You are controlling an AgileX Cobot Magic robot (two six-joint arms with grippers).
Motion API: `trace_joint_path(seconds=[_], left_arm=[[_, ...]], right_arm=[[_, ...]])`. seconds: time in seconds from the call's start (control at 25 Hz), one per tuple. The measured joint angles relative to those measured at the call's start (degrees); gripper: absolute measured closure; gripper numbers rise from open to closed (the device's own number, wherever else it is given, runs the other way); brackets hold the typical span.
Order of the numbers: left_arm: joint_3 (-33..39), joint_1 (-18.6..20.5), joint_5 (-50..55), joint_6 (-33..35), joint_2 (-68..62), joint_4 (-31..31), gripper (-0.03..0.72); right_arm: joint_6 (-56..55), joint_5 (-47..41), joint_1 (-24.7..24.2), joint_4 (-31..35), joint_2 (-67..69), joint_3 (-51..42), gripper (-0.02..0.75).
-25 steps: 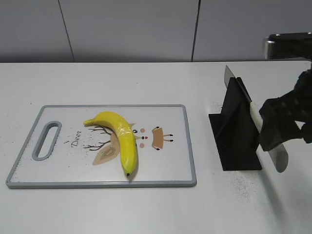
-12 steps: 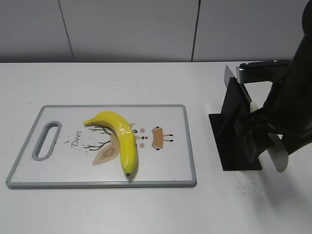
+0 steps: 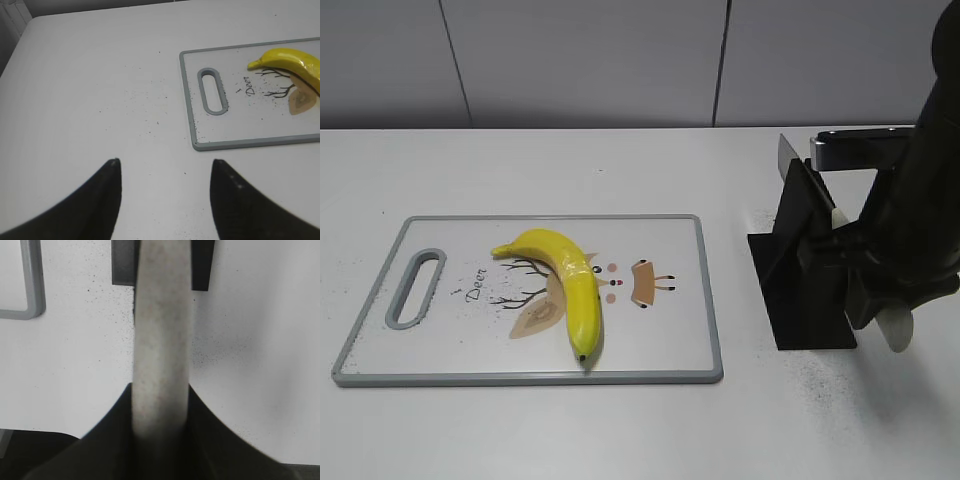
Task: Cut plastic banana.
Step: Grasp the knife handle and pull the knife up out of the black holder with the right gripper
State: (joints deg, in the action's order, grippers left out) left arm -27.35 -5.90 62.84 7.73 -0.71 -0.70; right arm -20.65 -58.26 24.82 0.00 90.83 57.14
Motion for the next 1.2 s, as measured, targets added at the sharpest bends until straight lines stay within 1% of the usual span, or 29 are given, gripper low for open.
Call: trace_joint_path(seconds=[0.24, 0.44, 0.8, 1.12, 1.2], left_arm=[[0.0, 0.0, 0.0, 0.0, 0.0, 0.0, 0.159], [0.0, 0.0, 0.0, 0.0, 0.0, 0.0, 0.159], [0.0, 0.0, 0.0, 0.0, 0.0, 0.0, 0.159], [0.0, 0.0, 0.0, 0.0, 0.0, 0.0, 0.159], [0.0, 0.0, 0.0, 0.0, 0.0, 0.0, 0.159]], right_arm=[[-0.26, -0.05, 0.0, 0.36, -0.66, 0.0, 0.575], [-0.88, -1.2, 0.0, 0.71, -3.9, 0.51, 0.575], [-1.26, -6.44, 0.05, 0.46, -10.21, 6.56, 0.575], [-1.01, -10.28, 0.05, 0.0, -12.0, 12.14, 0.575], [0.54, -10.84, 0.05, 0.0, -12.1, 13.18, 0.576]])
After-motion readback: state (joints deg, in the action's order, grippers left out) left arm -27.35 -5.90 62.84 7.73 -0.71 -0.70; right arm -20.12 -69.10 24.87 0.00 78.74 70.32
